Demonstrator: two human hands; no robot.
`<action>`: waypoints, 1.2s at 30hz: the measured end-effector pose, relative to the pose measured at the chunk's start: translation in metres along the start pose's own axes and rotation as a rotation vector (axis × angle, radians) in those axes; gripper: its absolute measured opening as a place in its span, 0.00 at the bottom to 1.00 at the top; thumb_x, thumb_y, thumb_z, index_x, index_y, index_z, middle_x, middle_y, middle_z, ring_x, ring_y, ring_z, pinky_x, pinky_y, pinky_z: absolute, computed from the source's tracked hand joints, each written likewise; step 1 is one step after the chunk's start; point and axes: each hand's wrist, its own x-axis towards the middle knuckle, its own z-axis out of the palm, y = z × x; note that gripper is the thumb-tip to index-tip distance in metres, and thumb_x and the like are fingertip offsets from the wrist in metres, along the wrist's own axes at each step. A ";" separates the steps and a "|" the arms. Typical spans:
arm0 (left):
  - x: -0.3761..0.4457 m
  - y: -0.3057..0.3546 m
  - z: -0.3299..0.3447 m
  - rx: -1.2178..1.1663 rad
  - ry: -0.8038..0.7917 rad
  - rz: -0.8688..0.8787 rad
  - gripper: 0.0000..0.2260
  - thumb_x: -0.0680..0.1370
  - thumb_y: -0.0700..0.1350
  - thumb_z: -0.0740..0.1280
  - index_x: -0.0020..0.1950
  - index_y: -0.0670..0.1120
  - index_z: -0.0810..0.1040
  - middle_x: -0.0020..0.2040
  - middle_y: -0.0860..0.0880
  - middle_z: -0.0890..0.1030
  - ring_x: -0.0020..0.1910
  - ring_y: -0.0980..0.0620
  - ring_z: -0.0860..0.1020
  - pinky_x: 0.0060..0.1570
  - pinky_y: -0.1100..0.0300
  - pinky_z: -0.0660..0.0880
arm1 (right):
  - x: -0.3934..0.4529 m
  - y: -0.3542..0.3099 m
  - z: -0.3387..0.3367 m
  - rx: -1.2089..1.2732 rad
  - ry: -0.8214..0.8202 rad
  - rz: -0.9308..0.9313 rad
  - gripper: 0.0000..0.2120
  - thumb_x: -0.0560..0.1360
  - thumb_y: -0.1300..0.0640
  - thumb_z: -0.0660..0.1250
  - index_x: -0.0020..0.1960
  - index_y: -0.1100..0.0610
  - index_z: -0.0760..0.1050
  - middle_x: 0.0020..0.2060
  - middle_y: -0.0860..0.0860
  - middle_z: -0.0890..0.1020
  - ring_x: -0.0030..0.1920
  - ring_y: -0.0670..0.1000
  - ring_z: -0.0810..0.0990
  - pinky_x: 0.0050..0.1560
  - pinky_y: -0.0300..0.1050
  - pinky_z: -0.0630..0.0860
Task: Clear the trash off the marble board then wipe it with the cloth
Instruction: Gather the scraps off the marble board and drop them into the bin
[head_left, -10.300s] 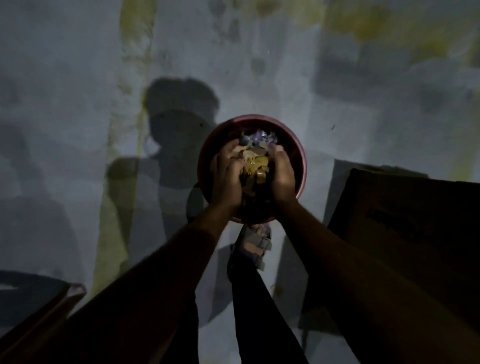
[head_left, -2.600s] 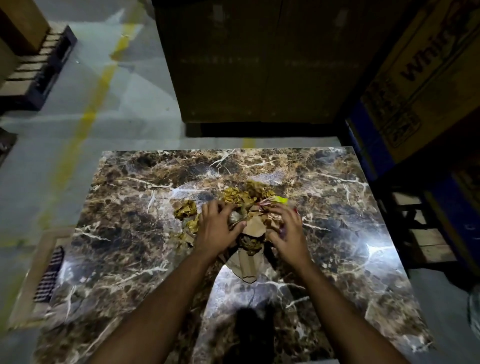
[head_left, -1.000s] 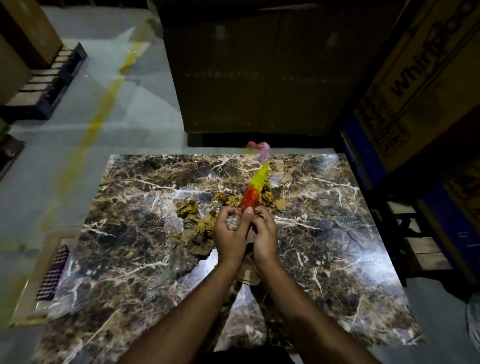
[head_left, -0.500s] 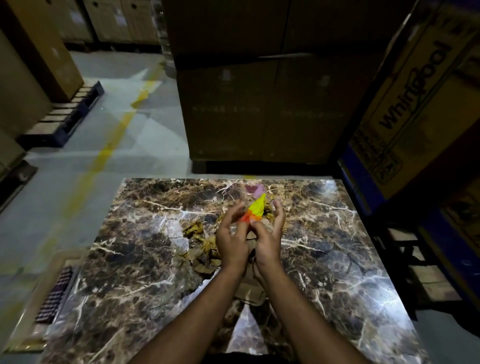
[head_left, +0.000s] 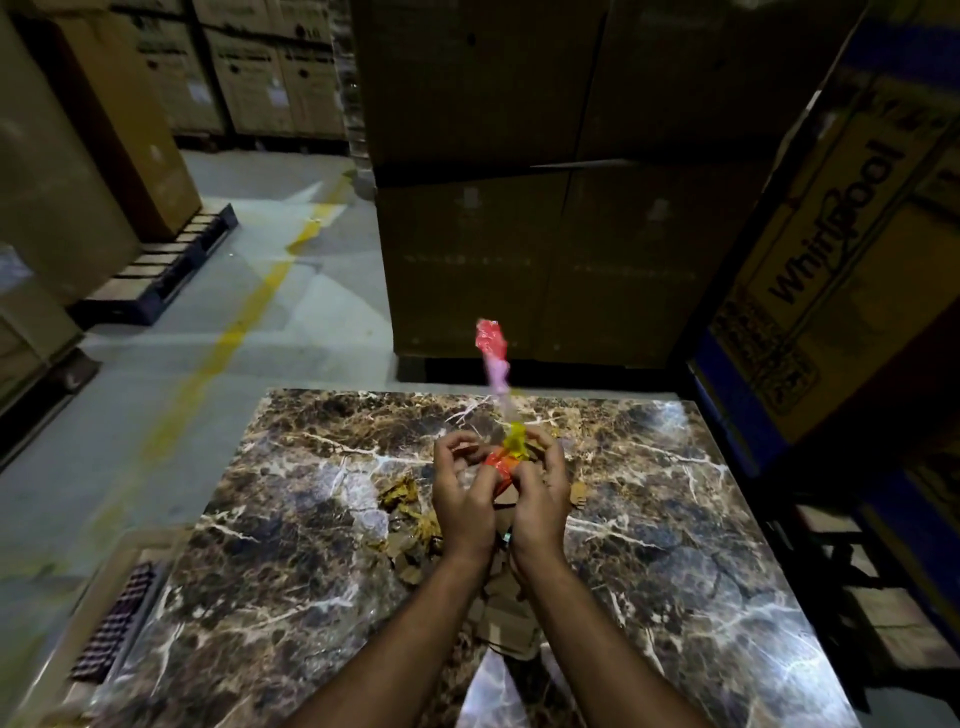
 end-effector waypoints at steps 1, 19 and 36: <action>0.001 0.000 -0.001 -0.006 -0.001 -0.017 0.17 0.70 0.41 0.66 0.58 0.49 0.79 0.50 0.50 0.82 0.49 0.52 0.81 0.45 0.57 0.79 | 0.001 0.001 0.000 0.000 -0.015 0.025 0.20 0.75 0.67 0.62 0.54 0.46 0.82 0.49 0.39 0.84 0.47 0.47 0.82 0.47 0.46 0.78; 0.006 0.007 -0.002 -0.001 0.098 -0.023 0.08 0.74 0.39 0.70 0.36 0.46 0.77 0.35 0.55 0.80 0.35 0.59 0.77 0.37 0.65 0.73 | -0.006 -0.008 0.010 -0.051 0.003 0.006 0.09 0.74 0.52 0.73 0.46 0.53 0.74 0.45 0.51 0.81 0.46 0.53 0.81 0.47 0.51 0.80; 0.011 0.014 0.000 -0.054 0.130 -0.060 0.13 0.70 0.41 0.69 0.54 0.49 0.79 0.51 0.50 0.82 0.48 0.55 0.81 0.45 0.58 0.78 | -0.005 -0.027 0.012 0.065 -0.097 0.196 0.20 0.71 0.77 0.57 0.51 0.60 0.80 0.37 0.46 0.83 0.39 0.48 0.77 0.34 0.36 0.75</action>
